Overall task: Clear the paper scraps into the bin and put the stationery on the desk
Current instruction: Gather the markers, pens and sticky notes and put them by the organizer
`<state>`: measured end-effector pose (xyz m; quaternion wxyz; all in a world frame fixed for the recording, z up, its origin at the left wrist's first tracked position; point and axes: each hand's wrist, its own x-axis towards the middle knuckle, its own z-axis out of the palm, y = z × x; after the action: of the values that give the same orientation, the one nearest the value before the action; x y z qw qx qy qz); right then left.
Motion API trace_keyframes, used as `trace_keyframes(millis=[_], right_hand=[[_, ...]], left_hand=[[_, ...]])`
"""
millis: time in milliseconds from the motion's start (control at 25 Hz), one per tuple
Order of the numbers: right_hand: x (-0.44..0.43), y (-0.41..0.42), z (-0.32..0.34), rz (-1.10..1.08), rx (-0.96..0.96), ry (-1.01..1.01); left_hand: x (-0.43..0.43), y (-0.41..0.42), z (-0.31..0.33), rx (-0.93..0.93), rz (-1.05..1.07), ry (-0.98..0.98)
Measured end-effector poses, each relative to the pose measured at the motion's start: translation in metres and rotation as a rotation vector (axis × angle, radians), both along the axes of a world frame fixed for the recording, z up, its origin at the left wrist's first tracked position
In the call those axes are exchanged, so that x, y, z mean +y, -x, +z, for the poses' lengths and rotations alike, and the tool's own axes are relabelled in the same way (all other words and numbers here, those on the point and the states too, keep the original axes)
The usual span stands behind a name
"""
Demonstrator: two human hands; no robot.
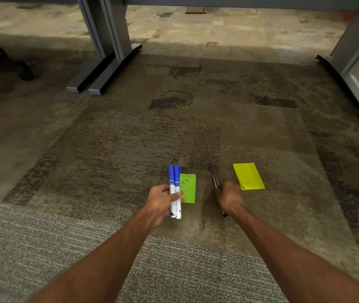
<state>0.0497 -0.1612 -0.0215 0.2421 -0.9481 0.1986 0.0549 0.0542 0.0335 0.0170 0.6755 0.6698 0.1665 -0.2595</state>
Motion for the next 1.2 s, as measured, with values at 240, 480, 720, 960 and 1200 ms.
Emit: trace_keyframes(millis=[240,480,720,960,1200], right_hand=[[0.005,-0.001,-0.001,-0.059,-0.013,-0.006],[0.009,-0.002,0.004,-0.188,0.017,-0.066],[0.006,-0.006,0.019,-0.157,-0.078,-0.259],[0.002,-0.014,0.093,-0.249,-0.146,-0.648],[-0.005,0.005,0.256,-0.186,-0.088,-0.824]], left_hand=[[0.013,-0.002,-0.006,0.020,0.017,-0.003],[0.018,-0.004,-0.009,0.019,0.014,-0.019],[0.011,-0.007,0.007,-0.007,0.002,-0.001],[-0.008,-0.014,0.095,-0.054,0.006,0.066],[-0.034,-0.013,0.244,-0.082,-0.046,0.095]])
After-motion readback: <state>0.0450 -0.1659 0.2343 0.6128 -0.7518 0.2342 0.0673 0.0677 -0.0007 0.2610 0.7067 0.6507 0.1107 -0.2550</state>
